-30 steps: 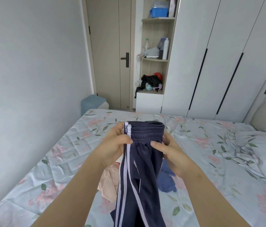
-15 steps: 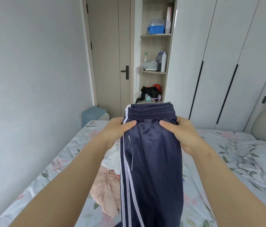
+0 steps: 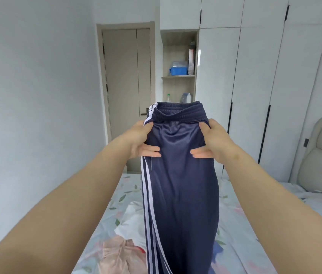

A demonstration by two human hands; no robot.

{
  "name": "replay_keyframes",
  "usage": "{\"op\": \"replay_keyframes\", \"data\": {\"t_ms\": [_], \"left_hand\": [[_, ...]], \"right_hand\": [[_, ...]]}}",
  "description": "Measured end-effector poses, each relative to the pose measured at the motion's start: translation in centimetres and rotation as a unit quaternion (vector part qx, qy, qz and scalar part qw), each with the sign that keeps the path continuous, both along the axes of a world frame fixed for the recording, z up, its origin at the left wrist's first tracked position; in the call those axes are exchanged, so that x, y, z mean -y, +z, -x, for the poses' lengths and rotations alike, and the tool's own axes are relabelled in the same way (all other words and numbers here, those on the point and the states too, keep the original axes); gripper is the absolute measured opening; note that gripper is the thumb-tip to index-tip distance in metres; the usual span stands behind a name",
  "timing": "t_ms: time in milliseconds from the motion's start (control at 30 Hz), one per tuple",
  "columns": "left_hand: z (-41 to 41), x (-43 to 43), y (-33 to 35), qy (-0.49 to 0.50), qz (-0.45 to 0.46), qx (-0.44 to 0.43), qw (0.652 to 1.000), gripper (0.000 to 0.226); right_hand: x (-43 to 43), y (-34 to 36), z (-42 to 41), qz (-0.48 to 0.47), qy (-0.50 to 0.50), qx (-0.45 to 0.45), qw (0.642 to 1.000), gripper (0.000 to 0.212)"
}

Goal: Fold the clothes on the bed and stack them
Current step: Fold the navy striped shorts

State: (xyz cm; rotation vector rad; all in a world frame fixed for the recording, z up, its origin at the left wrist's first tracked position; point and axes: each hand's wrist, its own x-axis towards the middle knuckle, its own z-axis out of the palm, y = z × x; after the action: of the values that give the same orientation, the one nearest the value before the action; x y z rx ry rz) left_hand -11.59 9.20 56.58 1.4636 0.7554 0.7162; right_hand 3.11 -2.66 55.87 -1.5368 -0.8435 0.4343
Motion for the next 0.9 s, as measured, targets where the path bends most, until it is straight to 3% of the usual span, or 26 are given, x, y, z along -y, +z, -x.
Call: {"op": "replay_keyframes", "data": {"t_ms": [67,167,333,567,900], "left_hand": [[-0.2,0.1,1.2,0.003,-0.05,0.019,0.999,0.018],[-0.2,0.3,3.5,0.032,-0.155,0.069,0.985,0.014],[0.3,0.5,5.7,0.119,-0.331,0.206,0.913,0.013],[1.0,1.9,7.3,0.098,-0.296,0.28,0.908,0.012],[1.1,2.8,5.5,0.098,-0.253,0.312,0.91,0.006]], "right_hand": [[0.1,1.4,0.3,-0.048,0.025,-0.039,0.998,0.02],[-0.1,3.6,0.5,-0.151,0.003,0.029,0.988,0.012],[-0.1,6.1,1.1,-0.274,-0.03,0.148,0.95,0.019],[0.7,6.8,2.3,-0.354,-0.012,0.19,0.916,0.023],[1.7,5.5,2.3,-0.343,-0.084,0.209,0.912,0.02]]}}
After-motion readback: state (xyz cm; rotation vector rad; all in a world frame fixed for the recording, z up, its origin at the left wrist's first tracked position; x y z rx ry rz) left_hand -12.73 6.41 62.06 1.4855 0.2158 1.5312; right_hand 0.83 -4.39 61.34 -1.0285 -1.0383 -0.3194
